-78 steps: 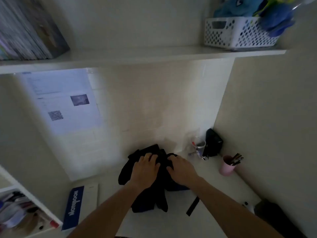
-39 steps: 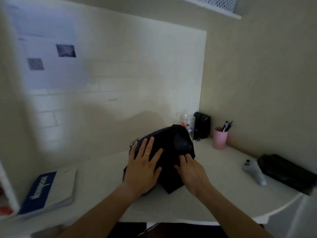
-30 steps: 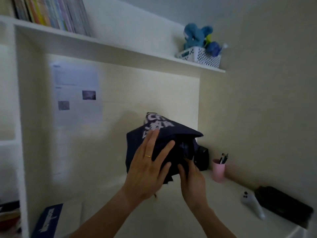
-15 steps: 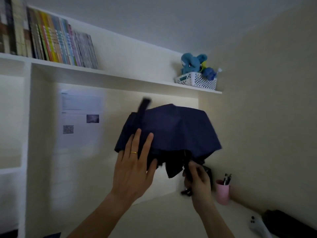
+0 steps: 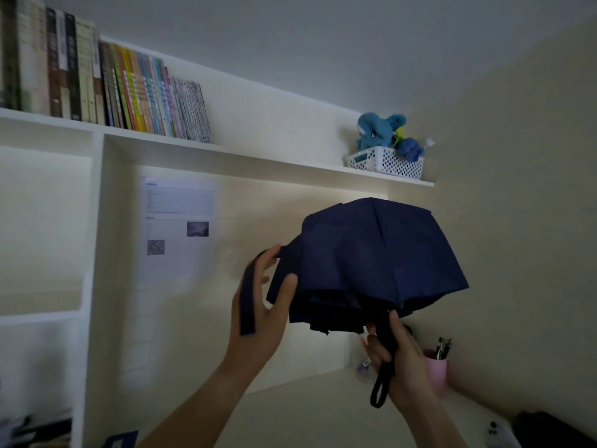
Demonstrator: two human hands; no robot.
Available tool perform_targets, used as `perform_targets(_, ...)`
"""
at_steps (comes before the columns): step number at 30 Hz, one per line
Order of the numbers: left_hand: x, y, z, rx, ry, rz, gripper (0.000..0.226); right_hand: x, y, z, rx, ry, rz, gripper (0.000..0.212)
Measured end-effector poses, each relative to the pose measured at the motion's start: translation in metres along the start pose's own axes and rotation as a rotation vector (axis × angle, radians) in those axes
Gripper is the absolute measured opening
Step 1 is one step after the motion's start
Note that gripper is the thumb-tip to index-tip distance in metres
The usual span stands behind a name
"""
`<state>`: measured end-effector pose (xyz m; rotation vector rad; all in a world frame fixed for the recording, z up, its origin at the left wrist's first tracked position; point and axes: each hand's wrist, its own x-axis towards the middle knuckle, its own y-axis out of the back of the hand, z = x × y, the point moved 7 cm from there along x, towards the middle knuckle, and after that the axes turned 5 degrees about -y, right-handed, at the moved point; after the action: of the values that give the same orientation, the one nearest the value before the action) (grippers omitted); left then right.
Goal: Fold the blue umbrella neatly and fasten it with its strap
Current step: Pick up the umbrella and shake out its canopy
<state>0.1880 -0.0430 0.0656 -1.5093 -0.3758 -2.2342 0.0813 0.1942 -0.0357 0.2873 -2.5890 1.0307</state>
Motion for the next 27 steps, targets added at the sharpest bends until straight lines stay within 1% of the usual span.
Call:
perform_targets(1, 0.004, -0.001, -0.004, -0.129, 0.162, 0.028, 0.042, -0.003, -0.001, 0.001, 0.026, -0.026, -0.012, 0.034)
perform_targets(2, 0.006, -0.005, -0.010, -0.307, 0.343, 0.057, 0.036, -0.005, -0.003, 0.004, 0.060, -0.060, -0.041, 0.035)
perform_targets(3, 0.008, -0.010, -0.018, -0.495, 0.496, 0.104, 0.027, -0.007, -0.006, 0.008, 0.107, -0.104, -0.074, 0.035)
perform_targets(4, 0.009, -0.011, -0.024, -0.625, 0.598, 0.176, 0.016, -0.008, -0.009, 0.012, 0.170, -0.151, -0.105, 0.036)
perform_targets(5, 0.009, -0.008, -0.028, -0.661, 0.643, 0.252, 0.014, -0.010, -0.012, 0.016, 0.233, -0.195, -0.132, 0.035)
perform_targets(6, 0.010, -0.004, -0.031, -0.614, 0.663, 0.302, 0.018, -0.011, -0.015, 0.019, 0.299, -0.227, -0.156, 0.034)
perform_targets(7, 0.010, -0.002, -0.036, -0.536, 0.661, 0.316, 0.019, -0.011, -0.018, 0.022, 0.357, -0.246, -0.180, 0.033)
perform_targets(8, 0.010, -0.004, -0.040, -0.475, 0.652, 0.279, 0.016, -0.012, -0.021, 0.024, 0.393, -0.260, -0.209, 0.032)
perform_targets(9, 0.009, -0.015, -0.046, -0.461, 0.660, 0.189, 0.021, -0.011, -0.024, 0.026, 0.417, -0.271, -0.244, 0.034)
perform_targets(10, 0.005, -0.030, -0.051, -0.479, 0.700, 0.062, 0.035, -0.010, -0.026, 0.029, 0.425, -0.279, -0.280, 0.039)
perform_targets(11, 0.000, -0.046, -0.055, -0.488, 0.756, -0.067, 0.042, -0.009, -0.028, 0.033, 0.423, -0.293, -0.308, 0.044)
perform_targets(12, -0.004, -0.058, -0.056, -0.483, 0.797, -0.173, 0.041, -0.009, -0.030, 0.036, 0.415, -0.305, -0.332, 0.046)
perform_targets(13, -0.007, -0.069, -0.055, -0.497, 0.799, -0.250, 0.035, -0.008, -0.033, 0.040, 0.398, -0.308, -0.338, 0.042)
perform_targets(14, -0.008, -0.076, -0.058, -0.511, 0.810, -0.283, 0.028, -0.007, -0.034, 0.044, 0.373, -0.309, -0.317, 0.035)
perform_targets(15, -0.007, -0.078, -0.059, -0.483, 0.799, -0.278, 0.022, -0.007, -0.036, 0.048, 0.339, -0.311, -0.279, 0.031)
perform_targets(16, -0.007, -0.078, -0.062, -0.425, 0.809, -0.267, 0.025, -0.007, -0.038, 0.052, 0.302, -0.318, -0.251, 0.031)
perform_targets(17, -0.008, -0.080, -0.066, -0.367, 0.825, -0.287, 0.034, -0.008, -0.041, 0.056, 0.269, -0.323, -0.234, 0.033)
perform_targets(18, -0.005, -0.080, -0.064, -0.258, 0.783, -0.308, 0.040, -0.009, -0.045, 0.058, 0.231, -0.323, -0.222, 0.035)
perform_targets(19, -0.002, -0.085, -0.066, -0.238, 0.768, -0.295, 0.041, -0.009, -0.046, 0.061, 0.170, -0.320, -0.201, 0.039)
perform_targets(21, 0.003, -0.086, -0.070, -0.128, 0.710, -0.285, 0.038, -0.006, -0.040, 0.064, -0.071, -0.287, -0.094, 0.041)
perform_targets(23, 0.004, -0.083, -0.076, -0.057, 0.735, -0.264, 0.039, -0.003, -0.019, 0.058, -0.327, -0.228, 0.084, 0.039)
perform_targets(24, 0.006, -0.077, -0.079, -0.062, 0.753, -0.222, 0.039, -0.002, -0.003, 0.050, -0.371, -0.189, 0.201, 0.036)
perform_targets(25, 0.007, -0.077, -0.086, -0.111, 0.762, -0.174, 0.037, -0.001, 0.016, 0.035, -0.356, -0.126, 0.335, 0.032)
perform_targets(27, 0.009, -0.069, -0.092, -0.118, 0.779, -0.118, 0.034, -0.009, 0.040, -0.011, -0.282, 0.065, 0.576, 0.028)
